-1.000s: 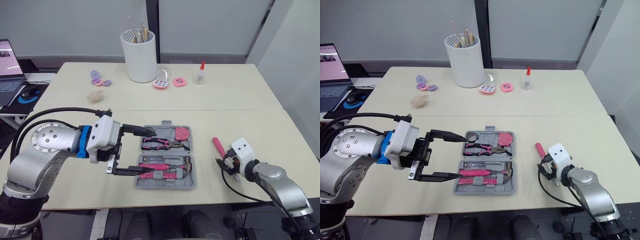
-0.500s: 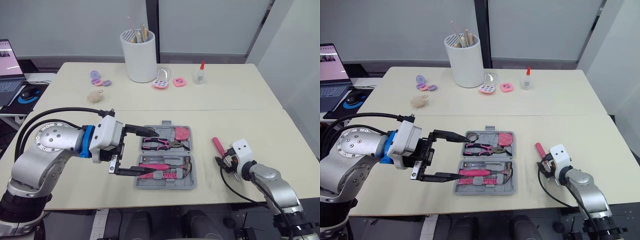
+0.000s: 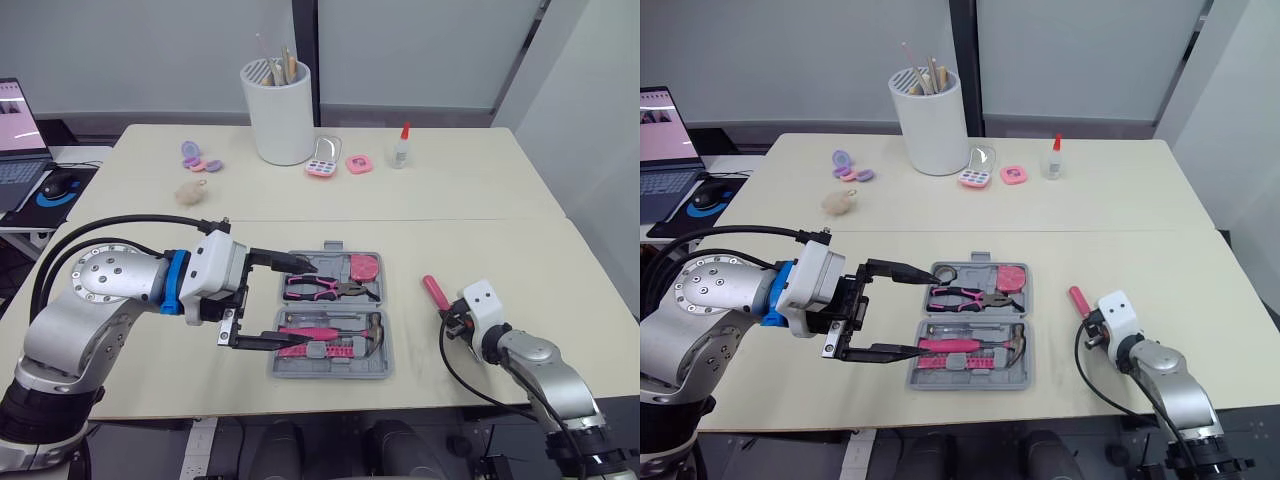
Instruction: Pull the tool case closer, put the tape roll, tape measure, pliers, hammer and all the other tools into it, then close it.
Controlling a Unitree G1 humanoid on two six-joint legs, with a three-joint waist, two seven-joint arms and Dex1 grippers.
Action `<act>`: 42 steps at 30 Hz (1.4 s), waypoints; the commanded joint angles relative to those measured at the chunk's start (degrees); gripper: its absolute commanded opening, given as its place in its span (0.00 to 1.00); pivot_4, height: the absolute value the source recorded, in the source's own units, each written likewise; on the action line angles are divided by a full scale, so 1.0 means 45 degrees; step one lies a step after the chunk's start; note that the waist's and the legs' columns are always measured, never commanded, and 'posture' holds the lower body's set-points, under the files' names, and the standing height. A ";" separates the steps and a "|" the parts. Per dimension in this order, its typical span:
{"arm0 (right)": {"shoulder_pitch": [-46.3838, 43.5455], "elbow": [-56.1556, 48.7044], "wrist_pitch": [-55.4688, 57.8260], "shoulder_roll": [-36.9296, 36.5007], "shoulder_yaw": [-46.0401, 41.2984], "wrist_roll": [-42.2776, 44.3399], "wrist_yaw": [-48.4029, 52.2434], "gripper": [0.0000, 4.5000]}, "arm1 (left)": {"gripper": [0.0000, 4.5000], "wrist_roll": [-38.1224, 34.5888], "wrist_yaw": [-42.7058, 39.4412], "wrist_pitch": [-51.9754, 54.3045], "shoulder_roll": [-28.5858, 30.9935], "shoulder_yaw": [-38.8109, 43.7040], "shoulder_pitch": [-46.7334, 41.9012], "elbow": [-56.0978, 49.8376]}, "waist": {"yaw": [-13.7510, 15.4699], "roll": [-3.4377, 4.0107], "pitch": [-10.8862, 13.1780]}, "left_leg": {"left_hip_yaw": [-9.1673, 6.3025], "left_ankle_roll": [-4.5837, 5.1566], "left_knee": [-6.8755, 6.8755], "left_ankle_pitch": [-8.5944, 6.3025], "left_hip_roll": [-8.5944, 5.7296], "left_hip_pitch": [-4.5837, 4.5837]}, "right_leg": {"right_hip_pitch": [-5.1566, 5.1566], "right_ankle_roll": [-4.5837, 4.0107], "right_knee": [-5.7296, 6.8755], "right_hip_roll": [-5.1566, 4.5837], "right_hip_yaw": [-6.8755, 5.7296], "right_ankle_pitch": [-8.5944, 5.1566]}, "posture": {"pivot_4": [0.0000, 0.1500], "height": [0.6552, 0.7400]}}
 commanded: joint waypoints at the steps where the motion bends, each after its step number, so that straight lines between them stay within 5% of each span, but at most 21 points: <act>1: 0.0060 -0.0308 -0.0385 -0.0408 -0.0091 -0.0135 0.0238 0.16 | 1.00 -0.0036 -0.0072 -0.0222 -0.0031 0.0098 -0.0085 -0.0074 | 0.0001 0.0000 0.0000 | 0.0002 0.0000 0.0000 0.0000 -0.0001 0.0000 | 0.0000 0.0000 0.0000 0.0000 0.0002 0.0000 | 1.00 1.00; 15: -0.2852 -0.5941 0.2549 -0.5073 0.3539 0.0197 0.5578 0.16 | 1.00 0.0162 -0.2775 -0.1877 0.1390 0.1536 0.2298 0.1008 | -0.0040 0.0033 0.0021 | -0.0010 0.0001 -0.0009 0.0000 0.0024 0.0006 | -0.0015 -0.0003 0.0001 0.0025 -0.0009 -0.0011 | 1.00 1.00; 26: -0.6985 -0.7170 0.6817 -0.2826 0.8730 0.0134 0.5227 0.16 | 1.00 -0.0181 -0.4178 -0.1974 0.2913 0.3263 0.3936 0.1991 | -0.0028 0.0030 0.0022 | -0.0005 0.0002 -0.0010 -0.0001 0.0032 -0.0013 | -0.0039 -0.0033 -0.0001 -0.0035 -0.0016 -0.0011 | 1.00 1.00; 42: -0.9039 -0.5275 0.7946 0.0221 1.0852 0.0543 0.4101 0.16 | 1.00 -0.0564 -0.4195 -0.3428 0.4325 0.4128 0.6530 0.1700 | -0.0054 0.0030 0.0022 | -0.0004 0.0002 -0.0015 -0.0001 0.0038 -0.0008 | -0.0050 -0.0086 0.0010 -0.0058 -0.0035 0.0005 | 1.00 1.00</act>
